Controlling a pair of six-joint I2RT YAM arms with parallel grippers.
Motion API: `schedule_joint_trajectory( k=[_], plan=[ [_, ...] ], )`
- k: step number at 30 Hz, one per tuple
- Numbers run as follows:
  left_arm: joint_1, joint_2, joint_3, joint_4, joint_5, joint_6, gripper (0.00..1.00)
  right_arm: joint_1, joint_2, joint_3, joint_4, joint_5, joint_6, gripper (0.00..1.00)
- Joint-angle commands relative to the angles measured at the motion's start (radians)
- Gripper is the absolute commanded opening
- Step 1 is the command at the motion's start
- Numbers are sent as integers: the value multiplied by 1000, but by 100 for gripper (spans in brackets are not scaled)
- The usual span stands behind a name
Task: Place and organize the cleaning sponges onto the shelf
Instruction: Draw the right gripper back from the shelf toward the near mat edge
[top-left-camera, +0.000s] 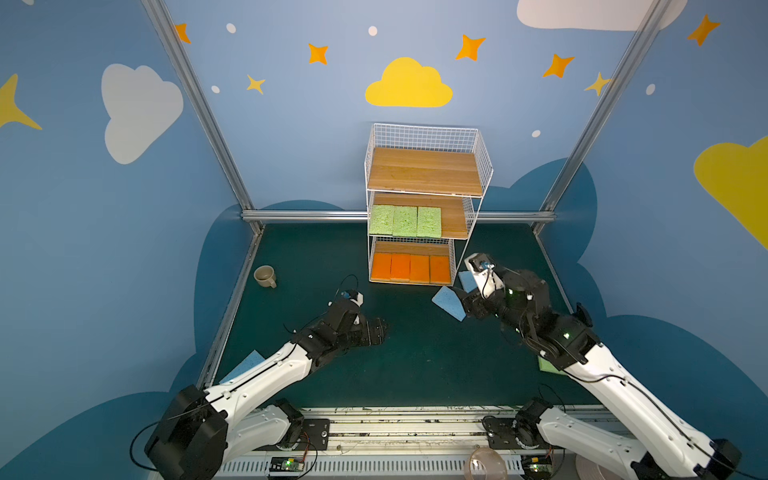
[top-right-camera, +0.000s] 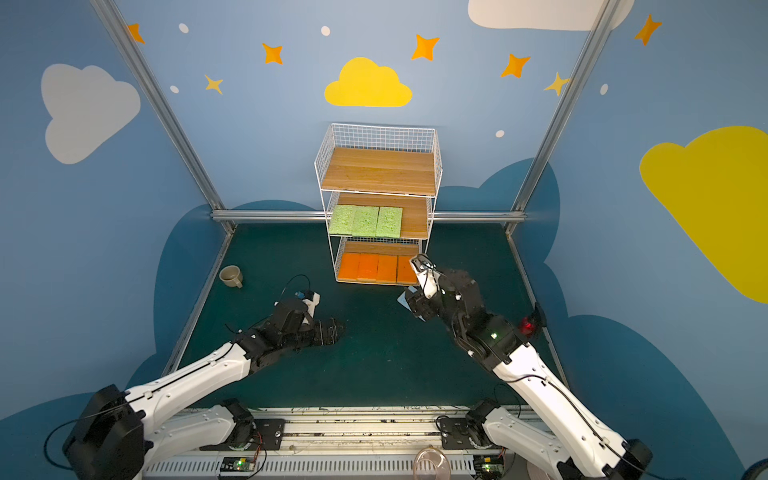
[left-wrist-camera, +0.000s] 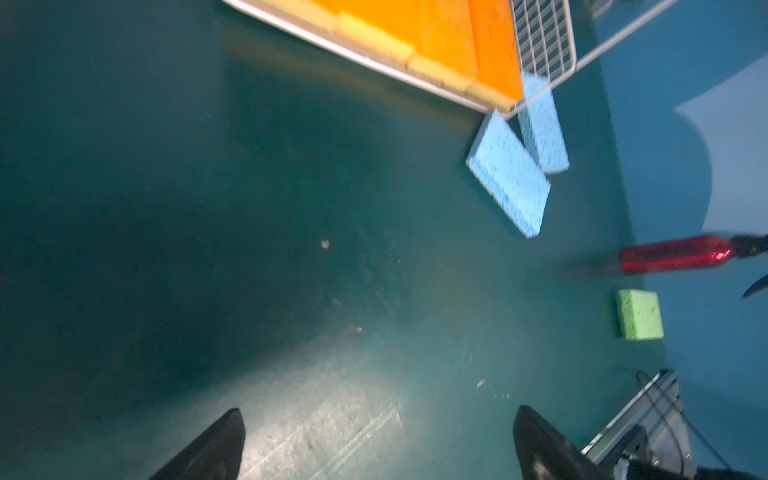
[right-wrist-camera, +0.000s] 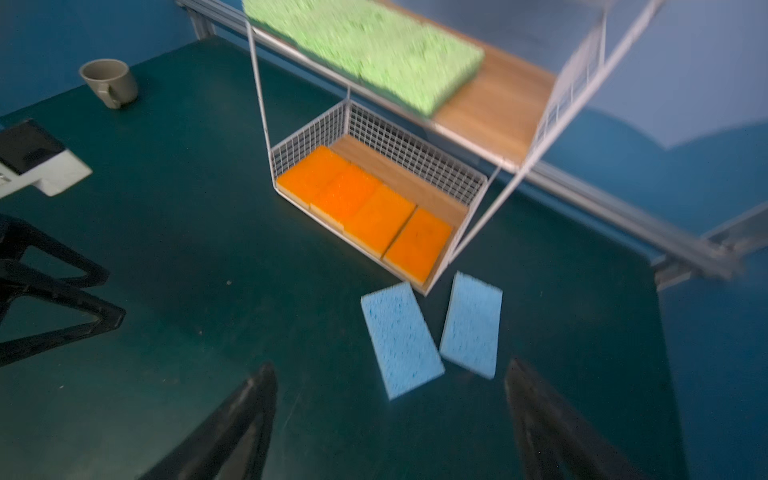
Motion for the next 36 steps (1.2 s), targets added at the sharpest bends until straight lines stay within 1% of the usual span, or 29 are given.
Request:
schedule_joint_trajectory(
  k=[1, 4, 5, 7, 10, 13, 15, 17, 20, 22, 27, 29, 32, 36],
  plan=[
    [-53, 43, 23, -14, -41, -13, 100, -38, -65, -98, -83, 116, 354, 87],
    [-101, 75, 32, -9, -59, -25, 100, -103, -109, -197, -129, 153, 498, 88],
    [-114, 80, 36, -13, -64, -24, 100, -134, -117, -232, -127, 147, 539, 88],
    [-130, 84, 37, -26, -63, -25, 100, -211, -122, -302, -116, 92, 589, 87],
    [-131, 72, 21, -50, -46, -32, 100, -349, -111, -352, -111, 17, 629, 87],
    [-130, 56, 14, -73, -22, -34, 100, -513, -95, -402, -82, -54, 663, 87],
    [-131, 59, 26, -88, -1, -28, 100, -641, -72, -437, -47, -134, 677, 86],
    [-131, 80, 47, -108, 13, -17, 100, -743, -34, -463, -20, -201, 683, 85],
    [-130, 115, 84, -132, 32, 5, 100, -864, 33, -502, 34, -313, 685, 82],
    [-128, 138, 103, -140, 39, 18, 100, -889, 67, -522, 79, -340, 673, 80],
    [-110, 176, 135, -148, 61, 43, 100, -898, 94, -512, 95, -281, 651, 81],
    [-102, 191, 142, -147, 83, 40, 100, -917, 109, -503, 109, -293, 637, 80],
    [-101, 210, 137, -124, 114, 30, 100, -921, 149, -472, 110, -293, 617, 80],
    [-101, 211, 115, -77, 117, 14, 100, -922, 207, -411, 63, -291, 589, 79]
  ],
)
